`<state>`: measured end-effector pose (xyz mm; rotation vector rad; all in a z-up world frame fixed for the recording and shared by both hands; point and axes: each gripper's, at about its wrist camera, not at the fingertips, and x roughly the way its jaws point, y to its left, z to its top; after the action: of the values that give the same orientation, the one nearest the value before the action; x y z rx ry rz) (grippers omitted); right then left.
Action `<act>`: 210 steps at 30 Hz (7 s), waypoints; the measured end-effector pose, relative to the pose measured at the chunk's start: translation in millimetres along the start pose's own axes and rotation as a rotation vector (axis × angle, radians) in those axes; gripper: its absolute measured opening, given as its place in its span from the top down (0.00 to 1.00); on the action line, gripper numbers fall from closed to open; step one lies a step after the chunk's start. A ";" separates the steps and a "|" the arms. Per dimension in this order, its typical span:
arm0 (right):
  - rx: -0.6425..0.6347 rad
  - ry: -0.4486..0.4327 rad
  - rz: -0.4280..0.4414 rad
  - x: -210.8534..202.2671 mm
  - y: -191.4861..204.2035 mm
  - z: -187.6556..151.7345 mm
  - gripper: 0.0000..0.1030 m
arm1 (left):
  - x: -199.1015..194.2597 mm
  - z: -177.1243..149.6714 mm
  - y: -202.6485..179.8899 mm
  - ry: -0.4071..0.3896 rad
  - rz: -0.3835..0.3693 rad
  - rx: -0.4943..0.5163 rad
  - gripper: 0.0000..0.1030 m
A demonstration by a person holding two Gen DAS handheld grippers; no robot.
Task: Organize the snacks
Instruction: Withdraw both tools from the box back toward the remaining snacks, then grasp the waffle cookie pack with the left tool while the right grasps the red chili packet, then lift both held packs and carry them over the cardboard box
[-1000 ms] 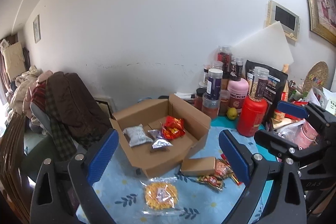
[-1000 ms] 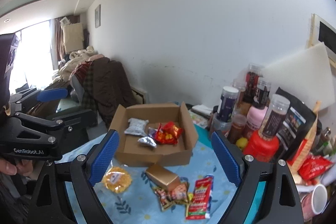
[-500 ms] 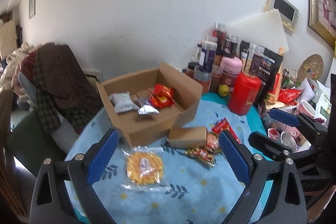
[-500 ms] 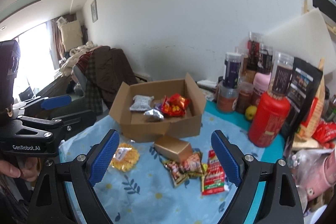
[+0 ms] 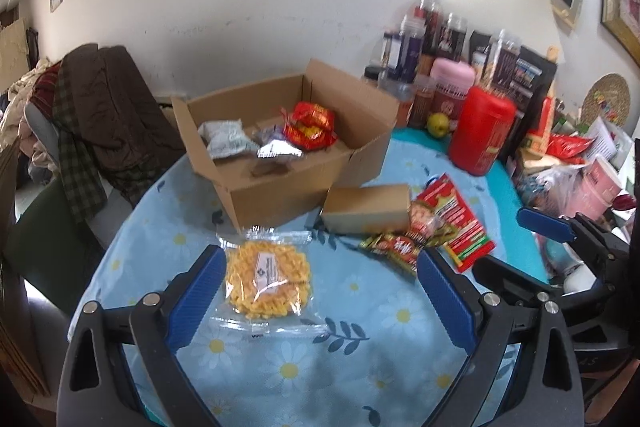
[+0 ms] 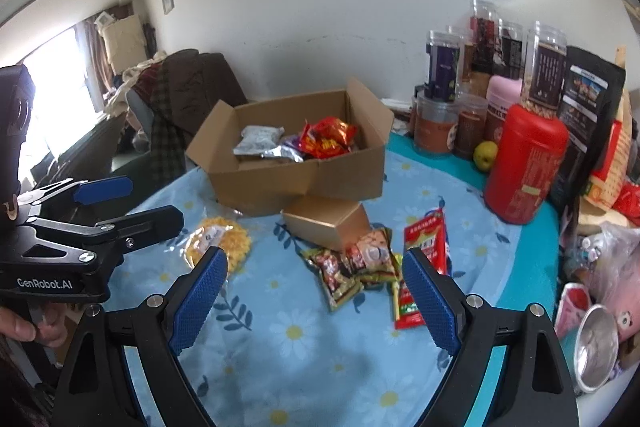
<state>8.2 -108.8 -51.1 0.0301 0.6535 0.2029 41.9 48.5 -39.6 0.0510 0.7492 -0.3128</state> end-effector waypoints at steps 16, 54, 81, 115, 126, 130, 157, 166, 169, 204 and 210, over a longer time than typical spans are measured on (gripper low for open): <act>-0.001 0.126 0.008 57.4 -4.4 -11.6 0.12 | 78.0 -22.9 41.8 0.162 0.080 -0.087 0.05; 0.115 0.222 -0.192 80.9 -91.2 -24.7 0.17 | 140.9 -27.8 2.3 0.327 -0.029 -0.024 0.19; 0.062 0.230 -0.152 102.3 -81.7 -18.1 0.86 | 142.5 -29.6 -6.3 0.322 -0.033 -0.015 0.19; 0.018 0.295 -0.073 13.1 -26.6 -91.2 0.88 | 75.2 -92.4 -40.1 0.349 -0.062 0.109 0.18; -0.004 0.316 -0.095 45.4 -20.5 -89.1 0.84 | 78.1 -94.0 -38.5 0.319 -0.050 0.114 0.15; 0.001 0.306 -0.089 43.3 -21.3 -89.9 0.91 | 75.1 -93.5 -33.5 0.297 -0.047 0.087 0.20; -0.068 0.203 0.108 12.5 25.6 -55.9 0.91 | 27.3 -55.8 -2.8 0.169 -0.095 -0.025 0.22; -0.128 0.113 0.106 6.9 34.3 -15.7 0.91 | 8.0 -14.0 8.4 0.042 -0.091 -0.045 0.22; -0.142 0.085 0.111 6.3 34.2 -2.3 0.91 | 3.7 0.2 10.1 0.002 -0.084 -0.042 0.22; -0.222 -0.048 0.121 145.7 4.3 198.6 0.91 | 98.1 189.8 74.7 -0.195 0.055 -0.038 0.22; -0.218 0.024 0.126 180.8 0.0 208.4 0.91 | 142.6 200.1 92.9 -0.084 0.080 -0.069 0.22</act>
<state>274.7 -65.8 5.9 -0.1416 0.6511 0.3958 300.2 68.4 4.6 0.0023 0.6722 -0.2118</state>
